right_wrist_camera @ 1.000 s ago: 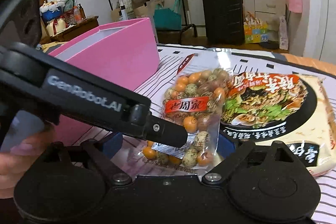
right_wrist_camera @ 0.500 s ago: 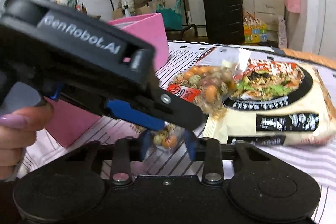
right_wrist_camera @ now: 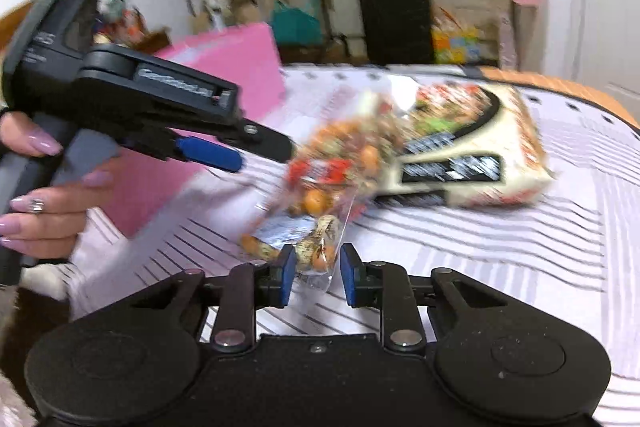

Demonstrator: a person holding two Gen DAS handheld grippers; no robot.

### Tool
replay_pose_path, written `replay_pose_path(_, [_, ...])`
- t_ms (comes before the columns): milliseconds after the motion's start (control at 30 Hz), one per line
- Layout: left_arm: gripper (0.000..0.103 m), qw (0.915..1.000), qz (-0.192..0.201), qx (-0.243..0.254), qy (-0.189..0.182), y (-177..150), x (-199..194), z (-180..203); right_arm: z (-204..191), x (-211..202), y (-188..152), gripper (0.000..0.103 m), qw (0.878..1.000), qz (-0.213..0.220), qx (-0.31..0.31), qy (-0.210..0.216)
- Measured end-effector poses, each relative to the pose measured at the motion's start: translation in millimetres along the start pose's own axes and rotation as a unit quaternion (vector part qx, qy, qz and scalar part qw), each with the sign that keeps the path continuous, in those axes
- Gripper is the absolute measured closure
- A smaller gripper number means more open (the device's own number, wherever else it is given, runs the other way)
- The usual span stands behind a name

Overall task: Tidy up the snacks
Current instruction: 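Grasp the clear red-labelled bag of coated peanuts with the left gripper, then lift the peanut bag into the pink box and open the left gripper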

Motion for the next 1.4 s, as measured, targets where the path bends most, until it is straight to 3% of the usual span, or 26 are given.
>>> replay_pose_path(33, [0.042,1.0000,-0.006,-0.002,-0.001,-2,4,-1,0,4,1,0.040,1.000,-0.013,0.002,-0.007])
replay_pose_path(100, [0.042,0.9996,-0.021,-0.009,-0.017,-7,13,0,-7,6,4,0.027,1.000,-0.008,-0.009,-0.015])
replay_pose_path(233, [0.050,0.9973,-0.048,-0.018,-0.053,-18,28,5,-28,14,12,0.015,0.999,0.004,-0.039,0.011])
replay_pose_path(367, [0.058,0.9957,-0.057,-0.015,-0.071,-21,32,9,-36,39,23,0.008,0.997,0.003,-0.060,-0.037])
replay_pose_path(500, [0.059,0.9918,-0.073,-0.041,-0.096,-21,34,3,-32,60,30,0.000,0.997,0.004,-0.042,-0.064])
replay_pose_path(567, [0.056,0.9910,-0.076,-0.049,-0.099,-20,36,1,-31,62,32,0.000,0.997,0.012,-0.031,-0.070])
replay_pose_path(633, [0.055,0.9906,-0.076,-0.053,-0.101,-20,38,2,-29,59,34,0.009,0.996,0.025,-0.013,-0.084])
replay_pose_path(767, [0.055,0.9901,-0.087,-0.020,-0.108,-25,36,11,-33,54,31,0.013,0.996,0.017,0.007,-0.083])
replay_pose_path(1033, [0.054,0.9916,-0.107,0.008,-0.073,-50,18,21,-57,34,6,0.016,0.997,-0.006,0.034,-0.063])
replay_pose_path(1233, [0.054,0.9897,-0.129,0.020,-0.060,-73,-13,18,-84,3,5,0.016,0.998,-0.007,0.023,-0.059])
replay_pose_path(1400, [0.054,0.9900,-0.123,0.026,-0.064,-80,-51,20,-104,-23,14,0.015,0.999,-0.001,0.012,-0.047])
Point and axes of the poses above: each gripper's, at about its wrist camera, not at the fingertips, and x roughly the way its jaws point, z to its right, y to its top, the point moved 10 cm from there along x, roughly the way its jaws point, and after that the axes turned 9 degrees about -z, right-handed, at the moved point
